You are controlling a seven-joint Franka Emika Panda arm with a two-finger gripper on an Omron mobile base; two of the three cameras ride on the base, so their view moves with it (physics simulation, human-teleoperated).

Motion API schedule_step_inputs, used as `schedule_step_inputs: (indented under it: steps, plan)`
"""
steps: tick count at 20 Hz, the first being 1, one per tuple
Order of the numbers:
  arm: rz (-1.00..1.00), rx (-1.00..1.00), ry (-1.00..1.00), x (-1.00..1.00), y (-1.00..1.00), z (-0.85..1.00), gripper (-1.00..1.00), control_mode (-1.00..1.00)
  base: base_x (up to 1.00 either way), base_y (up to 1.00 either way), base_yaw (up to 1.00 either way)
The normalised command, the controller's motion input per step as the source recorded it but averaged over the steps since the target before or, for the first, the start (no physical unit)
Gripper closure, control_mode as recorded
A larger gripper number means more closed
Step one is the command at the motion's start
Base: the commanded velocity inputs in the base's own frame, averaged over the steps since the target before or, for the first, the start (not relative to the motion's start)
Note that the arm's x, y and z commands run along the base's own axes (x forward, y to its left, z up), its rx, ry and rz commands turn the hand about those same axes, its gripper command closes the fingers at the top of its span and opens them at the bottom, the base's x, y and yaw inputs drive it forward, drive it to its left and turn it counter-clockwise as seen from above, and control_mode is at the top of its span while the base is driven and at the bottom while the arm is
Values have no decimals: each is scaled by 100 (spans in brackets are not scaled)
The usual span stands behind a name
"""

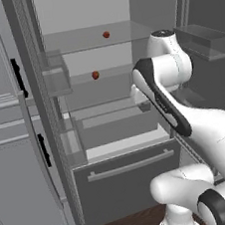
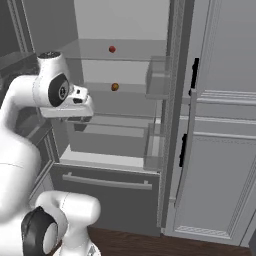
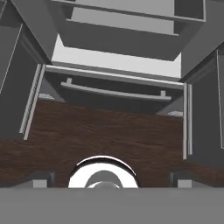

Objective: Take the strawberry from the fridge and place it on top of the pancake, located on the dining counter.

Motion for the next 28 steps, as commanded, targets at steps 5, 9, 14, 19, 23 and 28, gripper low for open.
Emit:
schedule_step_inputs:
  steps: [5, 9, 14, 19, 23, 28]
  plan:
    - [-8, 7, -5, -79, -2, 3, -100, -100, 0, 0, 0]
    - [-26, 23, 0, -69, -10, 0, -100, -100, 0, 0, 0]
    - [-3, 0, -8, -62, -8, 0, -100, -100, 0, 0, 0]
    - [0, -9, -5, -33, -5, 0, -100, -100, 0, 0, 0]
    - [2, -8, 0, 1, -21, -8, -100, -100, 0, 0, 0]
    - [0, 0, 1, 2, -19, -15, -100, -100, 0, 0, 0]
